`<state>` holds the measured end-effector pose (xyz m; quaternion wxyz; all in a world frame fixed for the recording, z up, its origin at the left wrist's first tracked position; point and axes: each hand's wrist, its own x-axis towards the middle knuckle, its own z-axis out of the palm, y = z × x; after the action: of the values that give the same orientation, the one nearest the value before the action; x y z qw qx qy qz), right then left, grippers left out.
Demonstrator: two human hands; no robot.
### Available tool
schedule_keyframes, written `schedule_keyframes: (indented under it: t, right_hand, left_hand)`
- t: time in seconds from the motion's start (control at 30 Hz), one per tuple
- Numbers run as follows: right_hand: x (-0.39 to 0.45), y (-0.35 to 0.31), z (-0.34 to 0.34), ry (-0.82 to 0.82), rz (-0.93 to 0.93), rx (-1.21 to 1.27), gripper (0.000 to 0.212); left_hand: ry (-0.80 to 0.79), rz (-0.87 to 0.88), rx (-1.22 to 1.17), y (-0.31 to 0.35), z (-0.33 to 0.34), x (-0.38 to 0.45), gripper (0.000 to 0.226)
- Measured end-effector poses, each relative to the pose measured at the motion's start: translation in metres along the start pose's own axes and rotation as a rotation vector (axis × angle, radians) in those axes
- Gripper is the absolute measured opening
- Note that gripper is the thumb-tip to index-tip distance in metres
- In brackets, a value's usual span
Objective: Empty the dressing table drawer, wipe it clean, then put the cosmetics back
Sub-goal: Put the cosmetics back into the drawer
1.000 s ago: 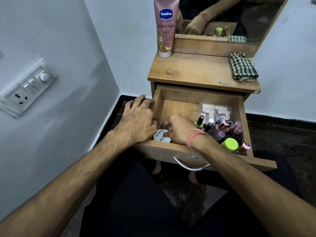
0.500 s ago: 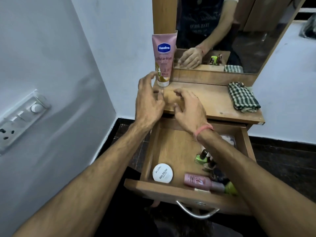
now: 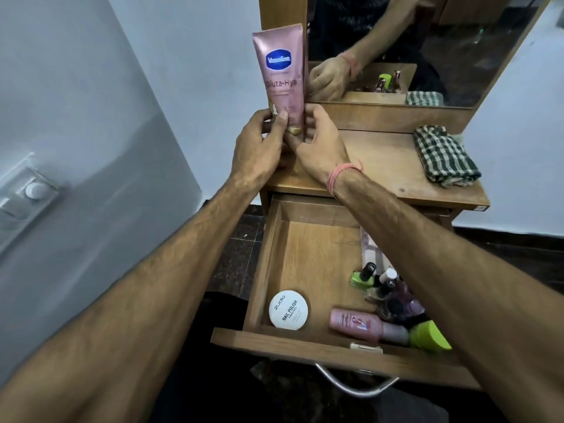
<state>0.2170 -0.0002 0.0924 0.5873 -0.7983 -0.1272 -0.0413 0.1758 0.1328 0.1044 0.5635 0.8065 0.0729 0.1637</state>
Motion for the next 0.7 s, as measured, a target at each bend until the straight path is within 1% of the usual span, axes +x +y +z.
schedule_keyframes:
  t: [0.07,0.13,0.2,0.27,0.37,0.43,0.5,0.57,0.63,0.7]
  right_hand:
    - [-0.019,-0.009,-0.009,0.049,-0.04,-0.006,0.046]
    - [-0.042,-0.021,-0.023,0.035,-0.071,-0.003,0.042]
    - [-0.07,-0.028,-0.044,-0.09,-0.096,-0.027,0.044]
    - [-0.097,-0.032,-0.068,-0.208,-0.114,-0.133,0.055]
    - [-0.127,-0.029,-0.106,-0.316,-0.18,-0.37,0.066]
    - [-0.142,-0.028,-0.129,-0.355,-0.171,-0.445,0.068]
    - [-0.152,-0.023,-0.147,-0.383,-0.141,-0.468,0.066]
    - [-0.157,-0.015,-0.16,-0.415,-0.107,-0.451,0.063]
    - [-0.157,-0.004,-0.166,-0.409,-0.084,-0.427,0.06]
    - [-0.156,0.006,-0.166,-0.395,-0.062,-0.406,0.056]
  left_hand:
    - [-0.023,0.002,-0.055,0.007,-0.001,-0.02,0.056]
    - [-0.082,0.025,-0.132,0.014,-0.003,-0.043,0.043]
    - [-0.11,0.048,-0.223,0.021,-0.009,-0.066,0.035]
    - [-0.068,0.071,-0.34,0.027,-0.019,-0.087,0.038]
    - [0.007,0.085,-0.419,0.028,-0.035,-0.114,0.039]
    - [-0.013,0.071,-0.407,0.021,-0.043,-0.127,0.039]
    - [-0.052,0.052,-0.316,0.013,-0.046,-0.138,0.041]
    - [-0.083,0.044,-0.149,0.004,-0.043,-0.145,0.039]
    - [-0.11,0.06,0.068,-0.003,-0.039,-0.149,0.033]
    - [-0.143,0.112,0.346,-0.007,-0.036,-0.15,0.027]
